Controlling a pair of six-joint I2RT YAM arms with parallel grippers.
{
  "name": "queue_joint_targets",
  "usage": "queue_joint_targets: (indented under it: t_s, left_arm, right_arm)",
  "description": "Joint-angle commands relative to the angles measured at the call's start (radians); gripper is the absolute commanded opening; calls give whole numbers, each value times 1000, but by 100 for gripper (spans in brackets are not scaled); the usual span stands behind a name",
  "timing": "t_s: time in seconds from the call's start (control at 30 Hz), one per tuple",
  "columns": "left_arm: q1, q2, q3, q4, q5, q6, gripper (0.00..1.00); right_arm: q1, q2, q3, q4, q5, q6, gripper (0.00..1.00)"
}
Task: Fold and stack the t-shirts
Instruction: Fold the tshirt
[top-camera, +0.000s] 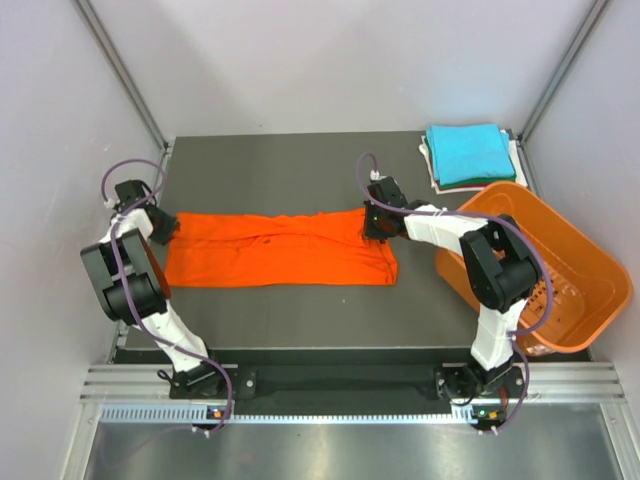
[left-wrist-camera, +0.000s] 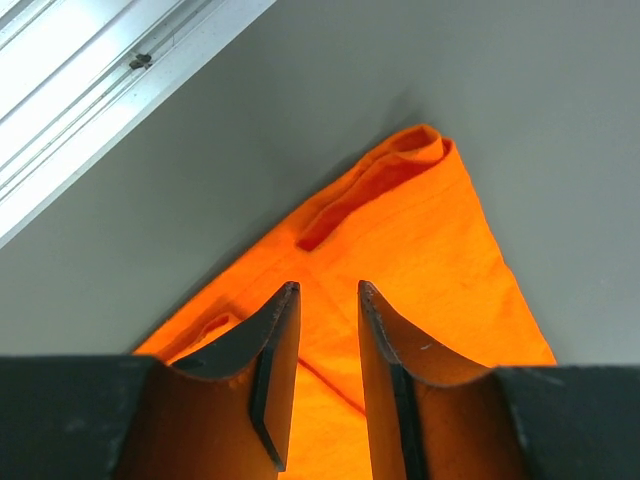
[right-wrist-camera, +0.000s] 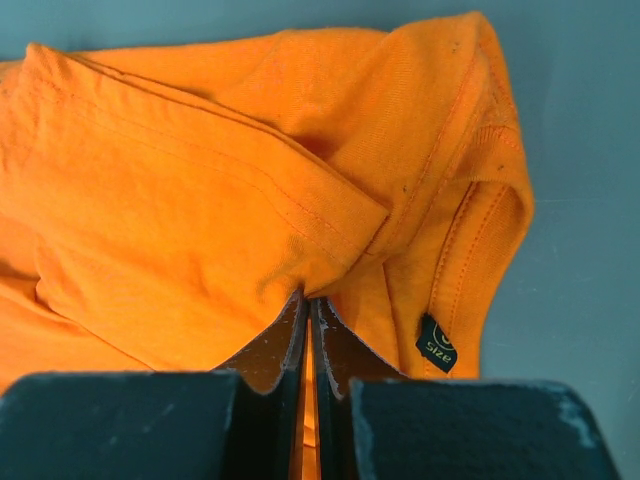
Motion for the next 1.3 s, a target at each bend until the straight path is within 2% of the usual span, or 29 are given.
queue_joint_targets:
  t_s: [0.0, 0.3, 0.43, 0.53, 0.67, 0.83, 0.97, 1.27]
  left_arm:
    - [-7, 23, 3, 56, -10, -14, 35]
    - [-9, 57, 0, 93, -9, -21, 35]
    - [-9, 62, 14, 100, -16, -12, 32]
    - [-10, 69, 21, 97, -18, -12, 25]
    - [-10, 62, 29, 93, -23, -15, 0]
    - [-10, 48, 79, 36, -33, -1, 0]
    - [-10, 24, 103, 4, -110, 12, 0]
    - [-10, 22, 110, -33, -119, 20, 0]
  right_arm:
    - [16, -54, 45, 19, -10, -8, 0]
    - [16, -60, 49, 15, -12, -11, 0]
    - [18, -64, 54, 9, -7, -17, 0]
    - [16, -64, 55, 2, -6, -18, 0]
    - [16, -69, 55, 2, -4, -20, 0]
    - [1, -73, 61, -21, 20, -32, 0]
    - [-17, -101, 45, -21, 30, -37, 0]
    - [-23, -139, 26, -18, 22, -54, 0]
